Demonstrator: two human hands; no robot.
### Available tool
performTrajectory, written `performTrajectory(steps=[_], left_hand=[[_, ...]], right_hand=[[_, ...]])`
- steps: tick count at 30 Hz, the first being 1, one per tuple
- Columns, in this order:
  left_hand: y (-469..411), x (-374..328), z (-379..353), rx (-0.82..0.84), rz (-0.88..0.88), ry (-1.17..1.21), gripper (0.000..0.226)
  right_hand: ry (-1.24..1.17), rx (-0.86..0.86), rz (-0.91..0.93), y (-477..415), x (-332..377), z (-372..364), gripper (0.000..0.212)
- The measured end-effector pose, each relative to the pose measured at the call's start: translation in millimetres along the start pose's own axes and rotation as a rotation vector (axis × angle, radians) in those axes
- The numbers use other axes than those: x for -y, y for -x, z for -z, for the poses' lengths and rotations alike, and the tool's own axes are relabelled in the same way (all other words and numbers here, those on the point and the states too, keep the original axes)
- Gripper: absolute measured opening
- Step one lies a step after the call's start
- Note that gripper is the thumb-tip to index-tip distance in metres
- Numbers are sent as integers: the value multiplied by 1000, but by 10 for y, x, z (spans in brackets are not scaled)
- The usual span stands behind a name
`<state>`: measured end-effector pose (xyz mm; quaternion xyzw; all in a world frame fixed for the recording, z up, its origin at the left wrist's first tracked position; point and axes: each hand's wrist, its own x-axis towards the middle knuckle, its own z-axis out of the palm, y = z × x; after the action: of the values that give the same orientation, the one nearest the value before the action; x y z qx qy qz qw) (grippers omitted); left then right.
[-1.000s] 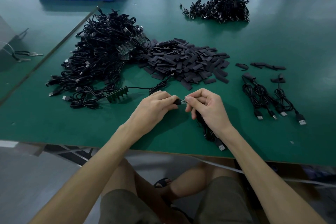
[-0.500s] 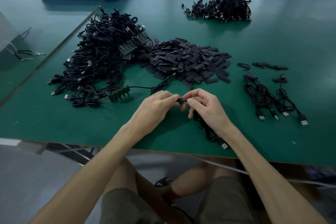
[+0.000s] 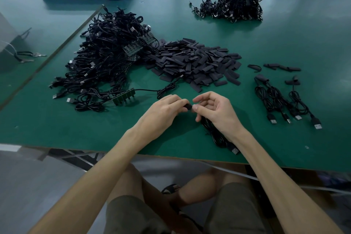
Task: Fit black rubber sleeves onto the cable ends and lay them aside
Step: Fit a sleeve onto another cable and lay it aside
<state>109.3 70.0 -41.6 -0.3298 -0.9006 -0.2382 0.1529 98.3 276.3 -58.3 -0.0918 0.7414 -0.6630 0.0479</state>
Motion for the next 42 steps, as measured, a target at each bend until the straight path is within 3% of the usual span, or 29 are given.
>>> performTrajectory(steps=[7,13,20,32,42], left_hand=[[-14,-1,-19,23,15,34,19],[-11,5,-66,29,-63,-92,20],[-9,-3,-59,43,15,-18,21],[-6,-16,-25,31,-42,-20,22],[-4,10,-19,-23,53,3,18]], right_hand=[[17,3,-8,-8,13,-4,12],[27,8,-12,0,11,7,11],[25,22,-16,-1,32,12,17],[7,46,-19,-6,6,30,17],[-59,21,17,-5,5,4,18]])
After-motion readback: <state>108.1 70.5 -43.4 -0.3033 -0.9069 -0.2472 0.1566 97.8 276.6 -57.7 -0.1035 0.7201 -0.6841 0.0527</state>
